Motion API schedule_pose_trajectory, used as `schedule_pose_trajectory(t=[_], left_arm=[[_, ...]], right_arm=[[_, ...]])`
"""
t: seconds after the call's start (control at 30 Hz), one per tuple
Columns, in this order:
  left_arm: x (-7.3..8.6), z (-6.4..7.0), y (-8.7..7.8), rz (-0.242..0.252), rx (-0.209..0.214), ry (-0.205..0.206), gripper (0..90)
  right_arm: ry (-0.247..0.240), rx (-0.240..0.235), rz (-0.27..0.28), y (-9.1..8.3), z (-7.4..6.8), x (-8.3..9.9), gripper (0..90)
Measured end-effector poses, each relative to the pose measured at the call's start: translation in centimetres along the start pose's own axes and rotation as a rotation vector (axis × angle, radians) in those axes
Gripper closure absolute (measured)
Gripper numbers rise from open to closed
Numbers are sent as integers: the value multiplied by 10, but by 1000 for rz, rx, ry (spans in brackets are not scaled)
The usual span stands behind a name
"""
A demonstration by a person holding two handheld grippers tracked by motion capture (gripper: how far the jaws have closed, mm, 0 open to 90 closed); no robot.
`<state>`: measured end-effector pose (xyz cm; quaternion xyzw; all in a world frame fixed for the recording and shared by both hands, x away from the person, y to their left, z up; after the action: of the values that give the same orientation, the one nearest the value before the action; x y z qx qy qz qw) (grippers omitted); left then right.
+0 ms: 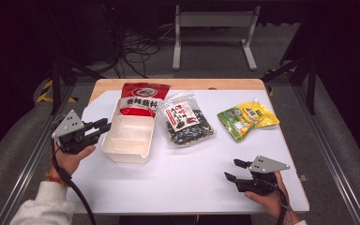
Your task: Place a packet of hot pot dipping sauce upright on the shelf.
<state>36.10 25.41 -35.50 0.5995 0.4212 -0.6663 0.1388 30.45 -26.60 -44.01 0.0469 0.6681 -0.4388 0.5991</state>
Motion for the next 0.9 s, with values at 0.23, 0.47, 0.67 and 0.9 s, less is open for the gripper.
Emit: schedule_pose_trajectory(t=[0.23, 0.47, 0.67, 0.9], left_arm=[[22, 35, -20, -6, 12, -1, 524], [46, 69, -17, -44, 64, -16, 373], [62, 88, -12, -74, 92, -11, 260], [87, 98, 6, -174, 115, -40, 174]], right_arm=[[11, 3, 11, 2, 11, -3, 410], [-3, 0, 1, 7, 12, -5, 444], [2, 4, -8, 11, 17, -7, 480], [32, 12, -25, 21, 34, -14, 587]])
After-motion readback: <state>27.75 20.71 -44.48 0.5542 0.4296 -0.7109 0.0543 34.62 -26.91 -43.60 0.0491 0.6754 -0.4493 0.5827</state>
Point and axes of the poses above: each handheld gripper's, and its own axes: y roughly forward along the jaws, x roughly out of its underside, z roughly to its right, the point moved 1 cm from there along y, roughly forward along the jaws, and after that the axes turned 5 degrees about -y, right-handed, at the moved point
